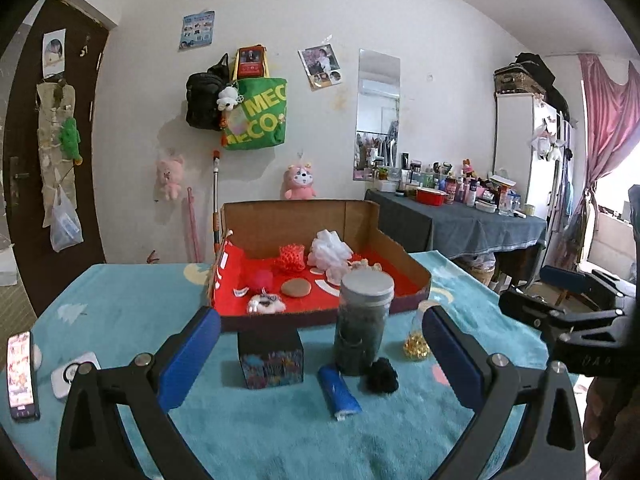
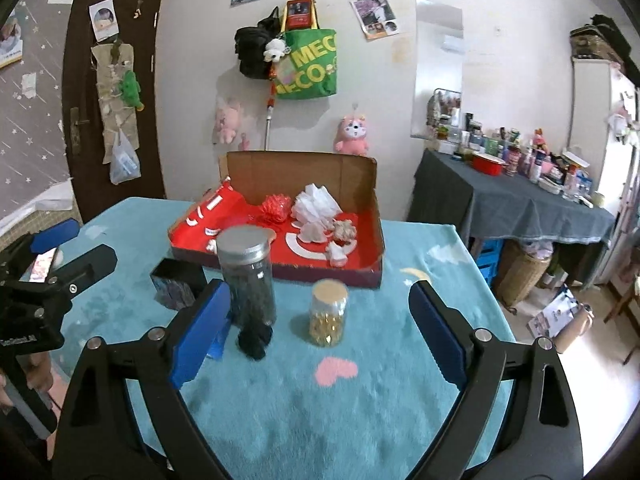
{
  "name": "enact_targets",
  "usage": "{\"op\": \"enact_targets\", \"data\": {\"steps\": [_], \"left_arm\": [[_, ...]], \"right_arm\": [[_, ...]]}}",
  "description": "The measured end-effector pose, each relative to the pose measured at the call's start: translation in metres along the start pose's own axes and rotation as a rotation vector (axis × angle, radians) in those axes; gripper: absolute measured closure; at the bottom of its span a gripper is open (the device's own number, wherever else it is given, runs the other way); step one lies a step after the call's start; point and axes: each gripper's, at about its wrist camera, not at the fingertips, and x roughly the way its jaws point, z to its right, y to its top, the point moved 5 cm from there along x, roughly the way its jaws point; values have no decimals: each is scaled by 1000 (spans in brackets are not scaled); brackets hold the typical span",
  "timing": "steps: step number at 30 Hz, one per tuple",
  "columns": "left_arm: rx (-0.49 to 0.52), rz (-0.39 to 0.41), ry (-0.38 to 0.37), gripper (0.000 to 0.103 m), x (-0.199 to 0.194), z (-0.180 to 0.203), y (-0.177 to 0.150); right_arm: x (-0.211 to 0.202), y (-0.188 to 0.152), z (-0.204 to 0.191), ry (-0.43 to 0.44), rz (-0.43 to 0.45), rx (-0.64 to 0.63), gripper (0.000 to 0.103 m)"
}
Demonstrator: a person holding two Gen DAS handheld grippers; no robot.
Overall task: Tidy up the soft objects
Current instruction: 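Withdraw both open tools from the box back over the table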
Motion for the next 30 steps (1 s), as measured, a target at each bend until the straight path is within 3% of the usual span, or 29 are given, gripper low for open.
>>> {"op": "enact_targets", "data": {"steps": [5,17,30], "left_arm": [[-6,-22,25,0,2,2,-26],[-43,-162,54,0,25,-4,-89],[-53,-241,67,0,42,-9,-112]], "right_arm": [[3,-29,-2,5,-17,27,11],[27,-87,-9,-23,-107,45,11],[51,-117,-6,-13,-196,88,11]]}}
